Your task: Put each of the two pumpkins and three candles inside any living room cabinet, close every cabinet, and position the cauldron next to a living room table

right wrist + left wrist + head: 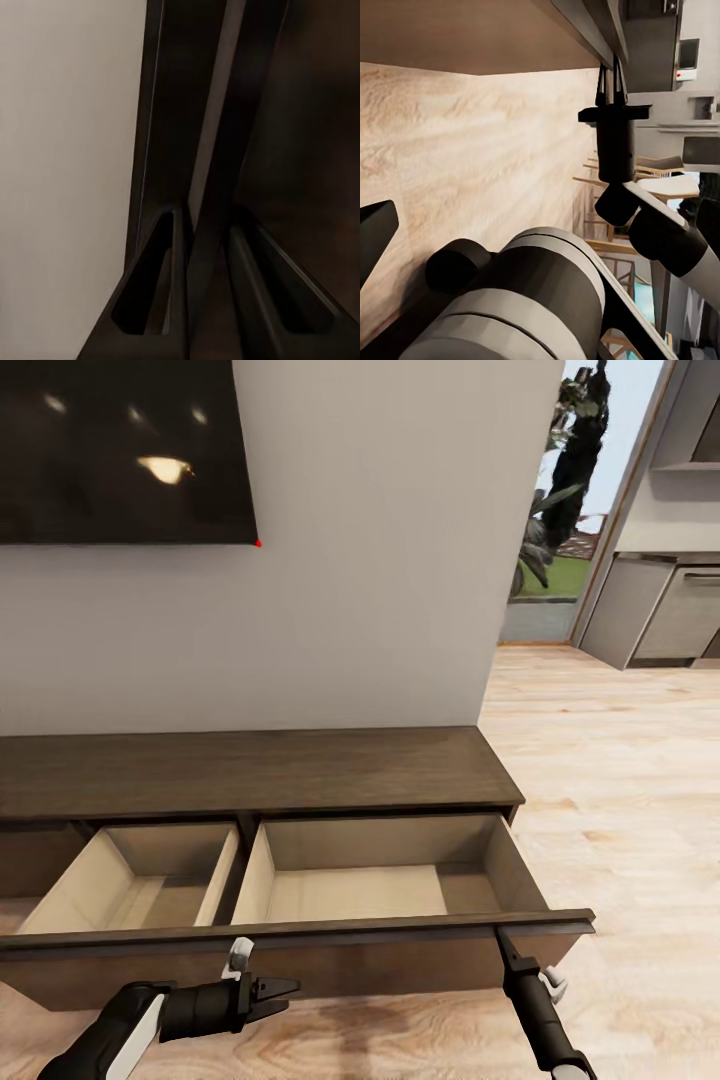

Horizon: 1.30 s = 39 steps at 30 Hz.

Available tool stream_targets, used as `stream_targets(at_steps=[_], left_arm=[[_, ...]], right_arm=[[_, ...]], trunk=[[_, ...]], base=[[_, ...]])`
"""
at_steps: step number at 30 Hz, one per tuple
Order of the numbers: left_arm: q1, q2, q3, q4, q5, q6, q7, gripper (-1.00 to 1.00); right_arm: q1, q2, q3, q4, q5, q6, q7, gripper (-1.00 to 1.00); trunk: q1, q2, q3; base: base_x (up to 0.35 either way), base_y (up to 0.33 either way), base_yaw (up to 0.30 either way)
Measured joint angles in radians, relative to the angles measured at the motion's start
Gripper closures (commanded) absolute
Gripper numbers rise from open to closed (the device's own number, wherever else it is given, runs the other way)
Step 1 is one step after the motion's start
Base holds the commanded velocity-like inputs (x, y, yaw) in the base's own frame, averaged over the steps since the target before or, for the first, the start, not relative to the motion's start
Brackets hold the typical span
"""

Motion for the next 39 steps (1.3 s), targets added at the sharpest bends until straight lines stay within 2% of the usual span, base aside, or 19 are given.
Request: stream_targets(at_steps=[20, 21, 22, 23, 33, 39], left_arm=[[0.0, 0.0, 0.0, 0.001, 0.001, 0.0, 0.001, -1.0], [0.0, 0.0, 0.0, 0.001, 0.001, 0.0, 0.001, -1.0], [0.0, 0.0, 0.0, 0.0, 0.001, 0.0, 0.001, -1.0], [0.0, 0.0, 0.0, 0.0, 0.001, 0.0, 0.001, -1.0], [0.0, 0.0, 0.0, 0.0, 0.001, 0.0, 0.001, -1.0], [0.0, 0.0, 0.0, 0.0, 0.0, 0.0, 0.001, -1.0]], right_arm=[[-0.016, 0.0, 0.002, 0.0, 0.001, -0.001, -0.03, 1.0], [-0.016, 0.0, 0.002, 0.0, 0.001, -0.001, -0.03, -1.0], [-0.001, 0.001, 0.014, 0.0, 0.011, -0.001, 0.036, -1.0], [0.0, 0.002, 0.016, -0.001, 0.011, 0.0, 0.042, -1.0], [0.0, 0.001, 0.016, -0.001, 0.01, 0.0, 0.042, -1.0], [0.0, 0.001, 0.016, -0.001, 0.012, 0.0, 0.042, -1.0]], trunk=[[0.0, 0.0, 0.0], [0.0, 0.0, 0.0], [0.0, 0.0, 0.0], [0.0, 0.0, 0.0], [0.0, 0.0, 0.0], [0.0, 0.0, 0.0]], base=[[-0.023, 0.0, 0.0], [0.0, 0.0, 0.0], [0.0, 0.0, 0.0], [0.0, 0.0, 0.0], [-0.006, 0.0, 0.0], [-0.164, 0.0, 0.0]])
